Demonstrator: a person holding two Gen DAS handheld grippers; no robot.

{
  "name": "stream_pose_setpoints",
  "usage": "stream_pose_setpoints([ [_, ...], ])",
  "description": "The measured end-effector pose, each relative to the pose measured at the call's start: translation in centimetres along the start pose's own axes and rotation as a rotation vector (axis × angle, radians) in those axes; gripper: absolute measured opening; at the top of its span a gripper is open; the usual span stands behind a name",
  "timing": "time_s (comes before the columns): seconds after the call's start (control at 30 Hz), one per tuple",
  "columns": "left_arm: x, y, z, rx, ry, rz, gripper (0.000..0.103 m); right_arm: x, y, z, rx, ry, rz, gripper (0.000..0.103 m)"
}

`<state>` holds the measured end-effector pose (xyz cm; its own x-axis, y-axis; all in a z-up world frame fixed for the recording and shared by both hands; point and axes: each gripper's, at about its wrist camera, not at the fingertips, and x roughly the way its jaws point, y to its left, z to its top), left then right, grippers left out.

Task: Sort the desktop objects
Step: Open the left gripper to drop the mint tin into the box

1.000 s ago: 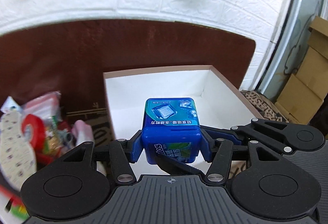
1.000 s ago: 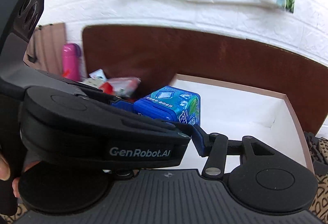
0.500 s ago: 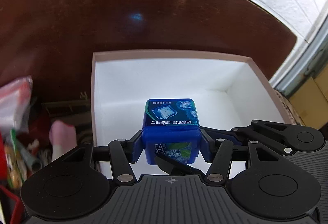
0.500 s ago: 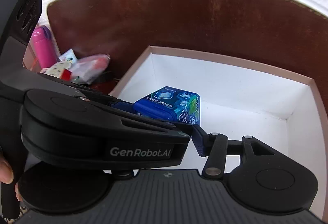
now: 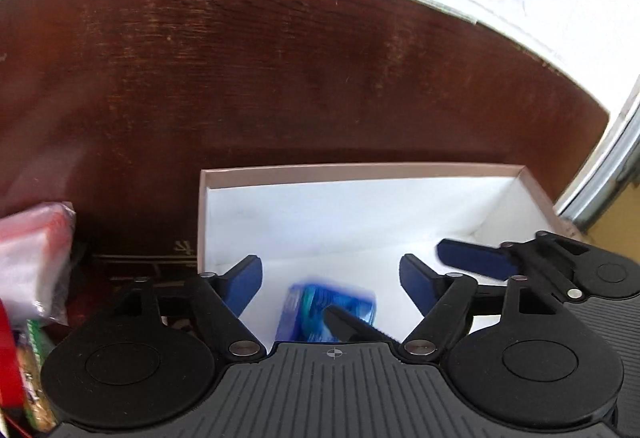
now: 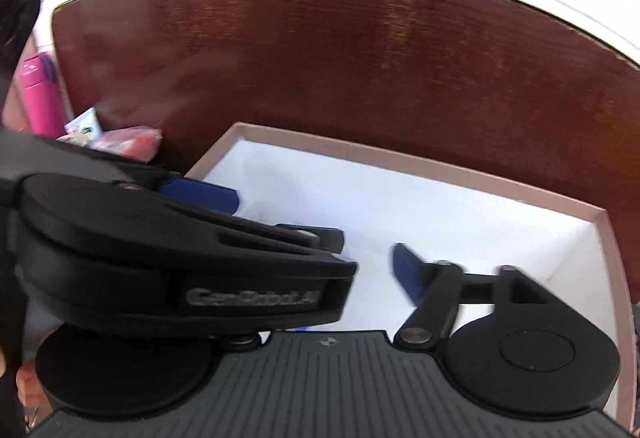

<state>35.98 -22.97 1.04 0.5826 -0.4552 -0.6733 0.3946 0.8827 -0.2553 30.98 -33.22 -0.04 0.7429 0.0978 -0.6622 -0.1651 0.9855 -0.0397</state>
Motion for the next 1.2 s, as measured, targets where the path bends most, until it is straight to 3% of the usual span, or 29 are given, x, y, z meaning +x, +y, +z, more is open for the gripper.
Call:
stream_pose_setpoints([
  [0.2, -1.5, 0.8, -0.4, -0.040, 0.034, -0.094, 0.103, -0.9, -0.8, -0.4, 0.042, 0.015, -0.027, 0.099],
  [0.4, -2.1, -0.6, -1.2, -0.018, 0.057, -0.065, 0.103, -1.4, -1.0, -1.1, 0.138, 0.069, -0.013, 0.101],
  [0.63, -3.6, -1.1, -2.4, 0.011, 0.033, -0.026, 0.103, -3.0, 0.0, -1.9, 0.152, 0.079, -0.030, 0.101],
  [0.8, -5.4, -1.5, -3.4, 0.035, 0.000, 0.003, 0.103, -5.0, 0.4, -2.7, 0.188, 0.072, -0.052, 0.101],
  [1.2, -11.1, -2.6, -6.8, 0.042, -0.062, -0.011, 0.103, -9.9, 2.2, -5.0, 0.231, 0.006, -0.060, 0.101],
])
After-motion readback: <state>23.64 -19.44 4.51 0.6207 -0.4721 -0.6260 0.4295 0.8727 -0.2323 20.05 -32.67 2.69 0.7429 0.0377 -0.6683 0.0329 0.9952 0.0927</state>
